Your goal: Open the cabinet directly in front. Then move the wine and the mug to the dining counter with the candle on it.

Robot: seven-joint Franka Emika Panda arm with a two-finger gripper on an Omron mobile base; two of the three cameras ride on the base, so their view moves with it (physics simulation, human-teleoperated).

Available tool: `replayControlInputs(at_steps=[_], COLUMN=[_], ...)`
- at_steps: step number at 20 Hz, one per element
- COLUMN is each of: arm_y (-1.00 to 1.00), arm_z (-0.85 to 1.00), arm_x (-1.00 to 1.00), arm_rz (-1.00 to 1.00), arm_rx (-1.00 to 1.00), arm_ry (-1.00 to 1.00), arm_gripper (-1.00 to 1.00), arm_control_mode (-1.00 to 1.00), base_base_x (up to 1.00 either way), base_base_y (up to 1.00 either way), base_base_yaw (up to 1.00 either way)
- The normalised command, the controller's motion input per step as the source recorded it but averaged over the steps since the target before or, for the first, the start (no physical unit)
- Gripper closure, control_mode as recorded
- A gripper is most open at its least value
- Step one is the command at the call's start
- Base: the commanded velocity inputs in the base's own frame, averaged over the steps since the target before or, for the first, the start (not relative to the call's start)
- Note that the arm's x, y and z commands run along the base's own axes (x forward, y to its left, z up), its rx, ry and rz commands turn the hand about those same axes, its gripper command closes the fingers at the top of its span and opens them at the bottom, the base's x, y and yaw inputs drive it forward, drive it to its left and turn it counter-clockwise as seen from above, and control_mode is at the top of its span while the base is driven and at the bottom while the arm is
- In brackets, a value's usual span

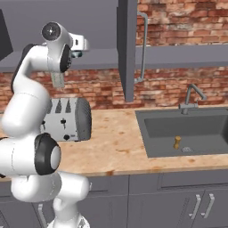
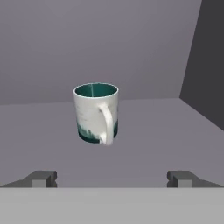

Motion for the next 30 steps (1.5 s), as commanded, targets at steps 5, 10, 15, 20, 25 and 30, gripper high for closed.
replayControlInputs(at_steps=[5, 10, 15, 20, 25, 30], arm_y=[0.01, 0.10, 0.02, 0.00, 0.00, 0.00], arm_z=[0.00, 0.00, 0.00, -0.01, -0.04, -0.04], arm_x=[0.36, 0.20, 0.05, 0.04, 0.23, 0.27], arm_rz=[0.03, 0.05, 0.01, 0.00, 0.00, 0.00], arm_rx=[0.02, 0.03, 0.01, 0.00, 0.00, 0.00], arm_ry=[0.00, 0.00, 0.00, 0.00, 0.00, 0.00], arm_gripper=[-1.00, -1.00, -1.00, -1.00, -1.00, -1.00], arm_control_mode=[-1.00, -1.00, -1.00, -1.00, -1.00, -1.00], base_base_x=[0.00, 0.00, 0.00, 0.00, 0.00, 0.00], base_base_y=[0.00, 0.00, 0.00, 0.00, 0.00, 0.00], base_base_yaw=[0.00, 0.00, 0.00, 0.00, 0.00, 0.00])
